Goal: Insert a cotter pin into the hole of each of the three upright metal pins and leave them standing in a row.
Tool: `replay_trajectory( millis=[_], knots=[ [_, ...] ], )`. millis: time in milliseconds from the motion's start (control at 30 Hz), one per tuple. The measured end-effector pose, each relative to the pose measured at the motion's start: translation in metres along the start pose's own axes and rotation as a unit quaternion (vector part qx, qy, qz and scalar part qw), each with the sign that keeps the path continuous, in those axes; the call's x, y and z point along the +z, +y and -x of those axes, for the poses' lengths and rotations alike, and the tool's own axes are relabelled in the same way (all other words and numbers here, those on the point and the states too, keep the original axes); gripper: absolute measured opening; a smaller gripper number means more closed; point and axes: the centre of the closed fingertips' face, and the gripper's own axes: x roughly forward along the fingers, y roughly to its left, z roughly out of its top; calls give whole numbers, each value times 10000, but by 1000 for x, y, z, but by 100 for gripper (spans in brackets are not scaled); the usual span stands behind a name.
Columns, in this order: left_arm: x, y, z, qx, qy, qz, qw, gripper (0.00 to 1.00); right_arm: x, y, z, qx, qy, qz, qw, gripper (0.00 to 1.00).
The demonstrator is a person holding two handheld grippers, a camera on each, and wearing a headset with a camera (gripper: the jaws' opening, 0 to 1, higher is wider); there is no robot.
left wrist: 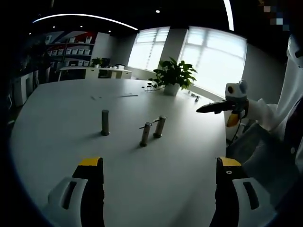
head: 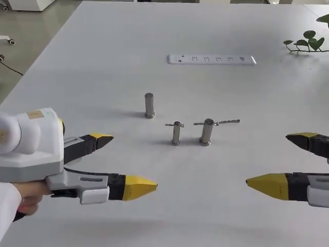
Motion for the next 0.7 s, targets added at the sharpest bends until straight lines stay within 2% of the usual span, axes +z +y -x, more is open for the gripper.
replay_trajectory(
  millis=[67,233,300,333,400,467,500,567,600,633,700],
  knots=[
    [9,9,-2,117,-135,-67,9998,99,0,1,1,-11,-18,-23,10000,98],
    [36,32,-10,370,-565,74,9977,98,-3,3,2,-50,-15,-44,10000,98],
    [51,45,-12,540,-814,198,9950,96,-4,0,3,-173,-28,41,9998,96],
    [62,56,-13,683,-1029,329,9918,95,-5,-1,4,-206,-8,36,9998,95],
    [78,71,-15,847,-1261,282,9880,94,-7,0,4,-206,-7,0,9998,95],
    [86,83,-19,950,-1305,229,9866,91,-7,1,5,-214,-21,-24,9998,95],
    [88,85,-21,960,-1308,245,9864,87,-7,1,5,-213,-25,-26,9998,95],
    [92,97,-29,1077,-1284,219,9856,83,-7,2,6,-198,-26,-31,9998,94],
    [92,105,-33,1196,-1209,151,9853,80,-8,3,6,-199,-20,-28,9998,94],
    [91,108,-35,1238,-1154,103,9855,78,-8,3,7,-201,-13,-28,9998,94],
    [87,116,-48,1288,-892,-20,9877,73,-9,3,8,-194,-17,-44,9998,94]
  ],
)
